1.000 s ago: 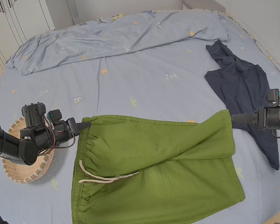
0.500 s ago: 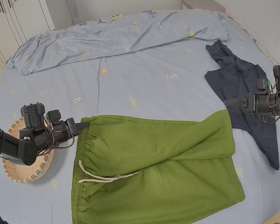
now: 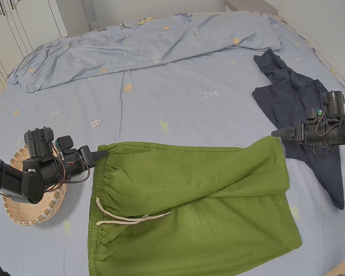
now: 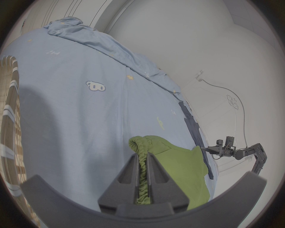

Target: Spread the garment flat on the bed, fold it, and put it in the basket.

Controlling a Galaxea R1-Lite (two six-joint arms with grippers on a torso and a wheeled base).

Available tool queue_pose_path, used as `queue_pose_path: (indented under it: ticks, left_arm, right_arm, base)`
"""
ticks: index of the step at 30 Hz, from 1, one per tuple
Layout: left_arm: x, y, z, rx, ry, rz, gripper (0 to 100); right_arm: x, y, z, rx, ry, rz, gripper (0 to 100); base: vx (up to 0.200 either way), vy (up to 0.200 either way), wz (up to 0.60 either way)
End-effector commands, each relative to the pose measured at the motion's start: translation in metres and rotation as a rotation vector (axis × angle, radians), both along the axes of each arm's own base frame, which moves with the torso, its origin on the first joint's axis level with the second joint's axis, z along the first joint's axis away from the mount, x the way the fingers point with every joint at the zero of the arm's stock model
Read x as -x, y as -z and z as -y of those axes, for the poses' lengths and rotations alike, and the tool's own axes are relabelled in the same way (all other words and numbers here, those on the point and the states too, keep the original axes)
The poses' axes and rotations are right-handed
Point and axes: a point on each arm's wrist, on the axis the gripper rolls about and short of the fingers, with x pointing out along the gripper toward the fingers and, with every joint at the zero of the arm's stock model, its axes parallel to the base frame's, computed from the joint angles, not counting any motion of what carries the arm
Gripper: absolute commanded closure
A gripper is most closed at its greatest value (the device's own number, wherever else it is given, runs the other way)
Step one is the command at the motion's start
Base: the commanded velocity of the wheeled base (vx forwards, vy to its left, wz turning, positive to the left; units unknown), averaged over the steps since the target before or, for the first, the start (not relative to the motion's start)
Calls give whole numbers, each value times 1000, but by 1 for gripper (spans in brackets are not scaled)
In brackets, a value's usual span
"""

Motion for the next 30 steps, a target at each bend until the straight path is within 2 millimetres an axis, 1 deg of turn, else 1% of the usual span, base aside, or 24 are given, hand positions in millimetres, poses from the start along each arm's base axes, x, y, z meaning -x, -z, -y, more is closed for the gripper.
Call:
queue_pose_path:
  ticks: [1,10,11,12,14,24,25,30]
  left_arm:
    - [0,0,1,0,2,-1,100]
    - [1,0,2,1,6,-4,100]
    - [1,0,2,1,6,-2,100]
    - [1,0,2,1,6,-2,100]
    - [1,0,1,1,3,-4,100]
    - [0,1,1,4,1,-5,100]
    - [0,1,0,2,-2,-4,100]
    - [-1,1,-1,4,-4,-5,100]
  right_arm:
    - [-10,19,-2,-6,-11,-34,0]
    - [-16,26,-6,-31,-52,-34,0]
    - [-19,31,-7,-32,-54,-40,0]
    - [-19,31,-7,-32,-54,-40,0]
    - [-23,38,-8,-33,-57,-36,0]
    - [-23,42,-9,-47,-77,-42,0]
    - [-23,42,-8,-47,-77,-42,100]
    - [-22,39,-5,-47,-69,-32,100]
  base:
    - [0,0,0]
    - [0,0,0]
    - [0,0,0]
    - [0,0,0]
    - [0,0,0]
    - [0,0,0]
    - [0,0,0]
    - [0,0,0]
